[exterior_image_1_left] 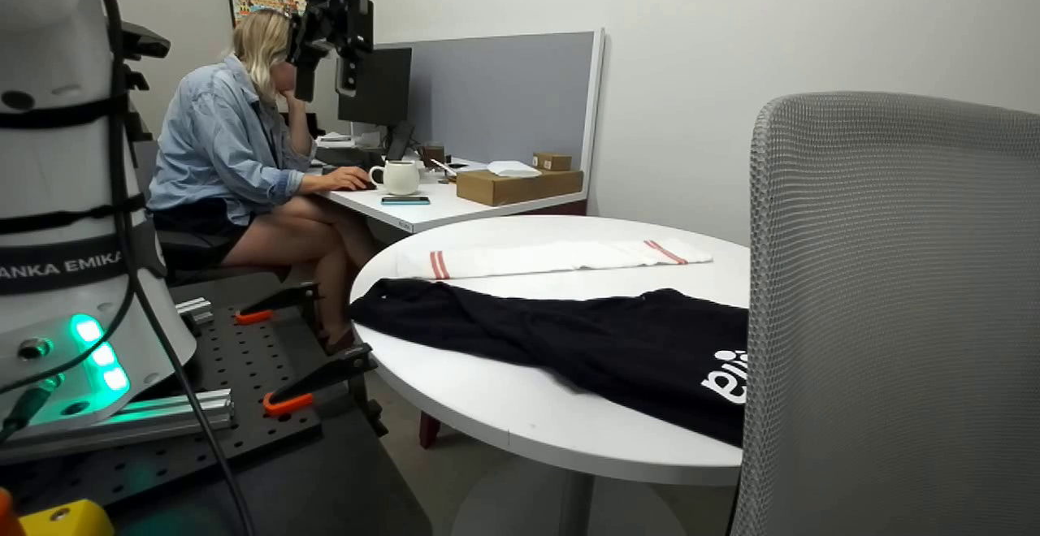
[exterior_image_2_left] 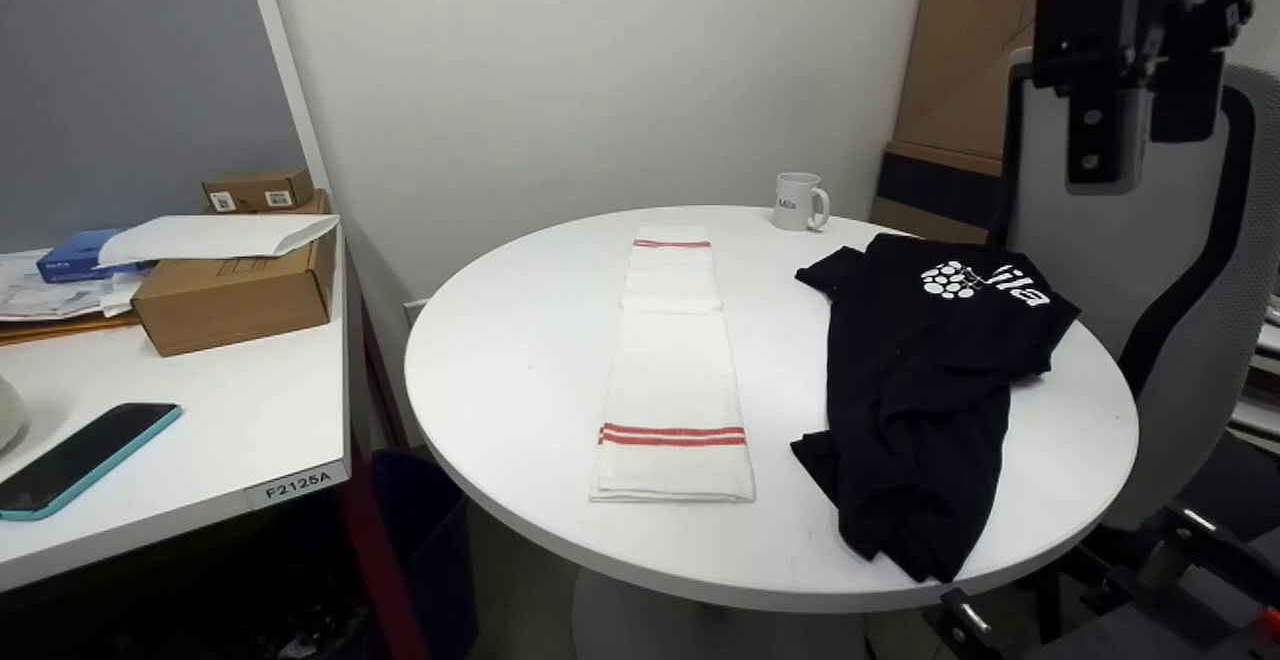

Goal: Fold the towel

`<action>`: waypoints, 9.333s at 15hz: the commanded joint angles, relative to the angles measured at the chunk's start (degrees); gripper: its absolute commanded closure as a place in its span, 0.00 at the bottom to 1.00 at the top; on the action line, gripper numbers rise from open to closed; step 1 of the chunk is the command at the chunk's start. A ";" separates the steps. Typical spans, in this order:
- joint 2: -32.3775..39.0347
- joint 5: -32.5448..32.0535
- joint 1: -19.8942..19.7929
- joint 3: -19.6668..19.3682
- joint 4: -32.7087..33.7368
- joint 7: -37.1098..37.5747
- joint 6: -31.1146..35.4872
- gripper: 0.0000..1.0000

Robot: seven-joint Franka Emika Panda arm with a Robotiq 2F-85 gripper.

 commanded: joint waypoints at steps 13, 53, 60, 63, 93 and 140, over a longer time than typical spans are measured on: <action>12.20 -13.36 2.44 -4.43 6.49 -17.33 13.83 0.00; 68.55 -43.40 11.96 1.42 20.73 -1.09 41.66 0.00; 71.79 -48.13 13.30 1.12 23.79 4.59 41.82 0.04; 72.91 -48.87 13.38 0.96 24.52 5.36 41.77 0.09; 42.19 -22.36 13.92 11.65 18.17 -13.30 29.13 0.99; 54.34 -36.98 3.73 1.39 62.15 -34.95 18.01 0.99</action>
